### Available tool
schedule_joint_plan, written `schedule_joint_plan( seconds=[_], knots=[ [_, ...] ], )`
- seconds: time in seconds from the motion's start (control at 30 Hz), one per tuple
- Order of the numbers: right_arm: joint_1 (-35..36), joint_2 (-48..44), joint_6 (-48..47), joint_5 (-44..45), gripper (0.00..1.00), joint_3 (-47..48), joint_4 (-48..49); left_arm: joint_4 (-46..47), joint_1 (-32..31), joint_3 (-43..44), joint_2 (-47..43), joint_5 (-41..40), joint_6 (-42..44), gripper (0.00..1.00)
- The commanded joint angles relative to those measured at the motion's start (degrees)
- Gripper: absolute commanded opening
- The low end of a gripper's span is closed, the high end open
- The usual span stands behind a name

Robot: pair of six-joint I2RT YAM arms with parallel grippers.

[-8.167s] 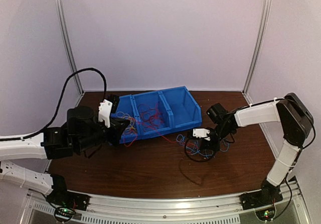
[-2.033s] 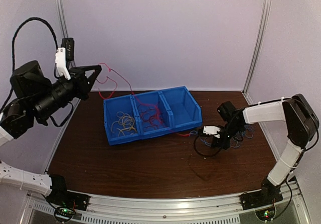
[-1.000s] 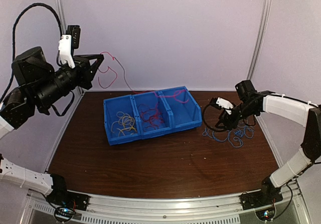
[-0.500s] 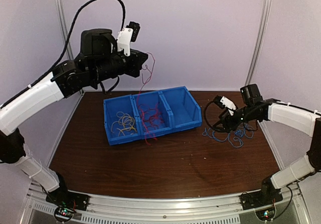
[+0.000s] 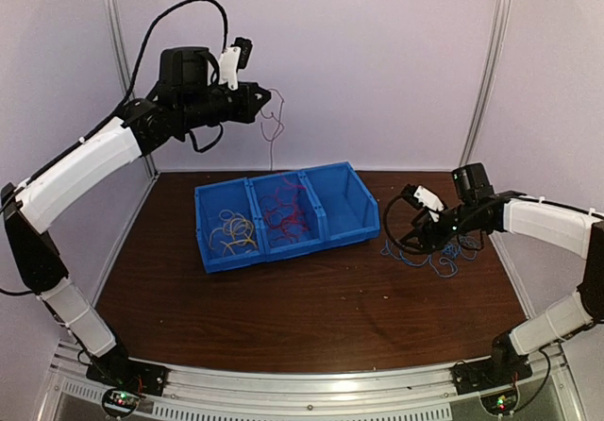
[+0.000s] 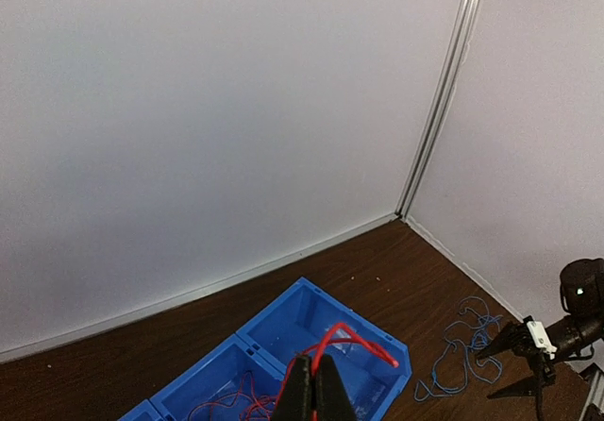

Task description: Untangle the cables

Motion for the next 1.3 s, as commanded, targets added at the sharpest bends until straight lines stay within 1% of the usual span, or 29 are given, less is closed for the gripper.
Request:
schedule_joint_plan(
  seconds=[0.0,0.23,0.33,0.43,0.57,0.73,0.9,1.27],
  knots=[
    [-0.4,-1.8,-0.8,0.5,0.71,-1.3,1.1,3.4,2.3,-1.5,-0.2,1.6,-1.5,0.0],
    [-0.3,-0.2,-1.1,-0.3,0.71,-0.6,0.5,4.1,3.0,-5.7,1.2,2.5,-2.2,0.0],
    [-0.3,-0.2,-1.0,-1.2,0.7,-0.3,0.1,4.0,3.0,-6.0,3.9,6.0,-2.4,0.0],
    [-0.3,-0.4,-1.1,-1.3,0.71,-0.5,0.2,4.1,3.0,-6.7,6.7,6.9,-3.2,0.0],
    [-0.3,-0.5,-1.1,-1.6,0.7,-0.5,-0.1,7.0,3.0,-10.0,10.1,8.5,-3.8,0.0],
    [-0.3,-0.1,-1.4,-2.2,0.71,-0.4,-0.7,7.1,3.0,-12.1,14.8,6.1,-3.9,0.0],
    [-0.3,0.1,-1.7,-2.2,0.7,-0.5,-0.8,8.8,3.1,-15.4,16.8,7.4,-4.7,0.0],
    [-0.3,0.0,-2.4,-1.8,0.71,-0.5,-1.4,7.5,3.0,-14.0,21.3,7.4,-5.4,0.0]
  ],
)
